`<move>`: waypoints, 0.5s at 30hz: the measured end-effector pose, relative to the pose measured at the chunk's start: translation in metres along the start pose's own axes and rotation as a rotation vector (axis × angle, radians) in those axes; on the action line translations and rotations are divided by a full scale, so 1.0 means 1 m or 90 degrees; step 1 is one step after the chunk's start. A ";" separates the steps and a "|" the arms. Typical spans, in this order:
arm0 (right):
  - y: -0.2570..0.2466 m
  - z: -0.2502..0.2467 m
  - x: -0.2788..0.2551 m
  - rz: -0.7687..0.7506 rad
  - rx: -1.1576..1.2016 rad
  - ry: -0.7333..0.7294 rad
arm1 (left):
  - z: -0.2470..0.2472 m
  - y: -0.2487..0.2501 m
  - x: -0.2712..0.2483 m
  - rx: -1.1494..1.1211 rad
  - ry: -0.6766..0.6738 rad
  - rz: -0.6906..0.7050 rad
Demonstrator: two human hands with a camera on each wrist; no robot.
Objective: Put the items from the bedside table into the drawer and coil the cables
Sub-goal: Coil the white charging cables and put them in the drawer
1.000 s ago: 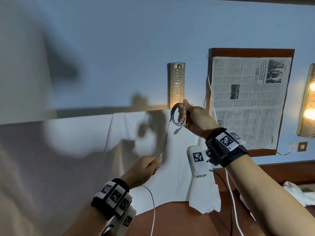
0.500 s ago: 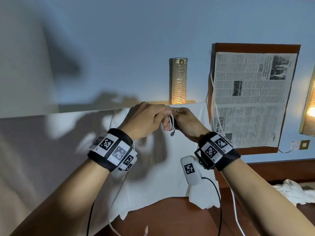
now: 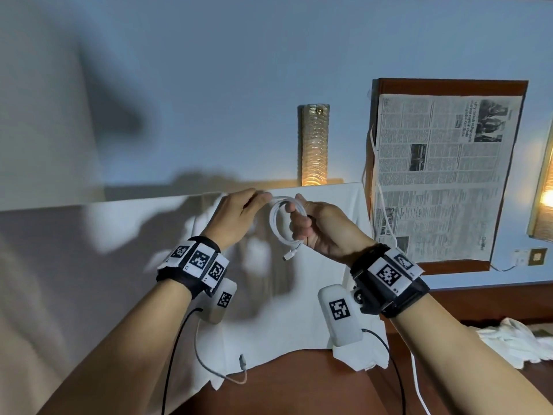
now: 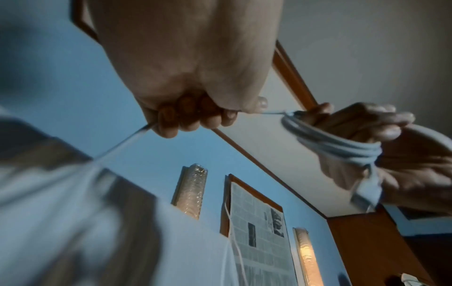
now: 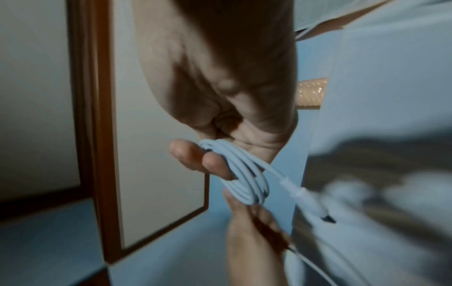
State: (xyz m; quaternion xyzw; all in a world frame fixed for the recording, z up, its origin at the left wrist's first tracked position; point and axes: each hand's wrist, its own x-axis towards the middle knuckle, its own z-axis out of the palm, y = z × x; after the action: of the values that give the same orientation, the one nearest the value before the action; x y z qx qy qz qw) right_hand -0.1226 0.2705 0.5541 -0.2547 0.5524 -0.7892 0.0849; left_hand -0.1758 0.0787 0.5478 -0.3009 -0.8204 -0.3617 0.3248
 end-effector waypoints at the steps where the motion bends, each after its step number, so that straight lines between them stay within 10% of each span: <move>1: -0.003 -0.002 0.000 0.005 0.059 -0.009 | 0.000 -0.003 -0.005 -0.009 0.011 -0.013; 7: -0.031 -0.028 0.002 -0.077 0.189 0.022 | 0.025 -0.045 -0.056 0.003 -0.013 -0.061; 15: -0.011 -0.021 0.015 -0.150 -0.231 0.178 | 0.047 0.036 -0.070 0.116 -0.338 0.120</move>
State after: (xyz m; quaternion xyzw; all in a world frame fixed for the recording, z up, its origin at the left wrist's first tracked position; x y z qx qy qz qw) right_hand -0.1443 0.2855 0.5629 -0.2167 0.6579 -0.7090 -0.1324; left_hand -0.1214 0.1177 0.4851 -0.4290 -0.8744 -0.1634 0.1570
